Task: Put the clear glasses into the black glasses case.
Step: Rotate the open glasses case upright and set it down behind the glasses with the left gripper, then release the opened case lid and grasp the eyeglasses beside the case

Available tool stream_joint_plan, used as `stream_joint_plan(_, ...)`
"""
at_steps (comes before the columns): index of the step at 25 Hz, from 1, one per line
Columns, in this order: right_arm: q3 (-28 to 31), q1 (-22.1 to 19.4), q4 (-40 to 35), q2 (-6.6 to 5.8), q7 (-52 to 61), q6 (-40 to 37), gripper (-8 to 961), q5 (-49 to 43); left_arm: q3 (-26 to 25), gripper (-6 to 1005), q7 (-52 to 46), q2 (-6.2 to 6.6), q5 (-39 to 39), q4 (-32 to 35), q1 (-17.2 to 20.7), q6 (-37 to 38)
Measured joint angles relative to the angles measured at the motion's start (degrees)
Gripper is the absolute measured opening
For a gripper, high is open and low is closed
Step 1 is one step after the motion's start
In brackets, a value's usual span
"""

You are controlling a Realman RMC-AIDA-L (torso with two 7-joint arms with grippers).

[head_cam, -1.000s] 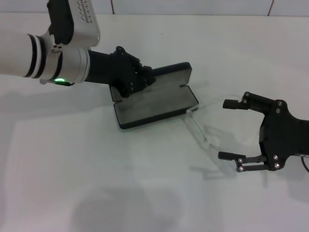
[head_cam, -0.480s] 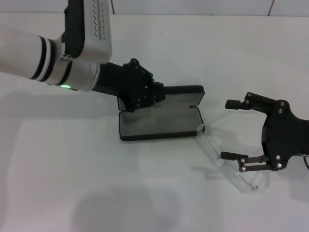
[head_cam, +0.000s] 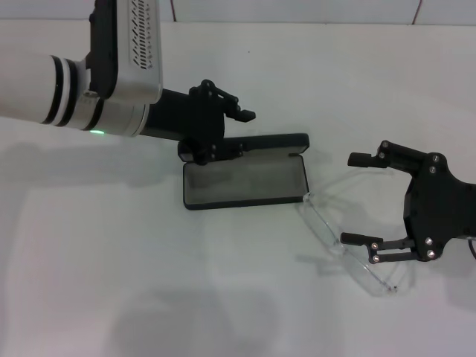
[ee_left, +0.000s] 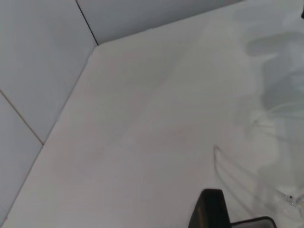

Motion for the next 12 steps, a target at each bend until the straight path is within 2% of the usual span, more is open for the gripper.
stream_joint_plan(2,0.0,0.03,0.0,0.0,0.0,0.0,844,0.0,0.13,399,0.02,0.0,-0.14,0.4,0.19,0.02)
stream_joint_plan(6,0.02,0.02,-0.31,0.0,-0.03,0.1,843,0.0,-0.07,460,1.19,0.05,-4.81,1.5,1.54,0.38)
stream_joint_plan(12,0.07,0.55,-1.15,0.49,0.33,3.02,842,0.11,-0.29,490,12.91,0.18,-26.92,-4.12,6.09,3.62)
